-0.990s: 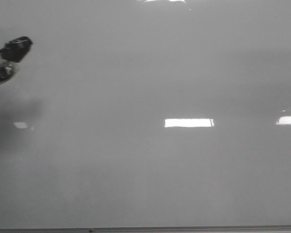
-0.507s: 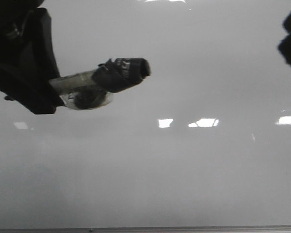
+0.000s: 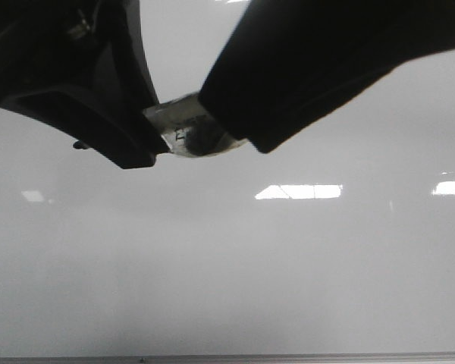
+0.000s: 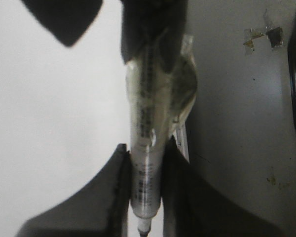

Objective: Write number 6 on whiteboard

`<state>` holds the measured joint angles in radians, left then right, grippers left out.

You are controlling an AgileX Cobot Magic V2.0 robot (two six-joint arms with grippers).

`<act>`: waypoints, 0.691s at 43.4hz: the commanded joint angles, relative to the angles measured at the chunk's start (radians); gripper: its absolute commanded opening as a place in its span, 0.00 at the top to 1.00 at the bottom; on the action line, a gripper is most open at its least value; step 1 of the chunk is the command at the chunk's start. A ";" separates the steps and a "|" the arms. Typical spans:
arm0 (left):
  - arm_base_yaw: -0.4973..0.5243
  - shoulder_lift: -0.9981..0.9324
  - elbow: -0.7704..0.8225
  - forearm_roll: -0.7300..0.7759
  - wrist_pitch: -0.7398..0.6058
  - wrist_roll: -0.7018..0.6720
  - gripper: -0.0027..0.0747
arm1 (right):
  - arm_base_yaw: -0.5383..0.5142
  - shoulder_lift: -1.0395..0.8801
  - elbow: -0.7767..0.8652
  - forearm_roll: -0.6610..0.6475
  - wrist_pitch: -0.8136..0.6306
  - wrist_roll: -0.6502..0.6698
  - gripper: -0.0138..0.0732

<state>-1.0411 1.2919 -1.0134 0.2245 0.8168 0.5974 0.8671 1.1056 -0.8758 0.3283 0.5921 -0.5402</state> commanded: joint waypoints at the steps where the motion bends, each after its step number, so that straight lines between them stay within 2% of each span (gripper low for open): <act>1: -0.007 -0.031 -0.033 -0.009 -0.064 -0.006 0.98 | 0.001 0.002 -0.040 0.019 -0.067 -0.014 0.24; 5: -0.007 -0.032 -0.033 -0.009 -0.082 -0.006 0.98 | 0.001 0.012 -0.040 0.019 -0.072 -0.014 0.24; 9: -0.007 -0.032 -0.033 -0.009 -0.087 -0.006 0.98 | 0.001 0.013 -0.040 0.019 -0.081 -0.014 0.30; 18: -0.007 -0.032 -0.033 -0.009 -0.085 -0.006 0.98 | -0.002 0.013 -0.040 0.019 -0.080 -0.014 0.72; 23: -0.007 -0.032 -0.033 -0.009 -0.092 -0.018 0.98 | -0.002 0.013 -0.040 0.019 -0.079 -0.014 0.90; 27: -0.007 -0.032 -0.033 -0.009 -0.113 -0.057 0.94 | -0.002 0.013 -0.040 0.013 -0.079 -0.014 0.92; 30: -0.007 -0.032 -0.033 -0.009 -0.117 -0.067 0.83 | -0.002 0.012 -0.040 -0.014 -0.080 -0.014 0.92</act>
<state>-1.0436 1.2919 -1.0134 0.2128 0.7897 0.5753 0.8671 1.1358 -0.8804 0.3156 0.5638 -0.5441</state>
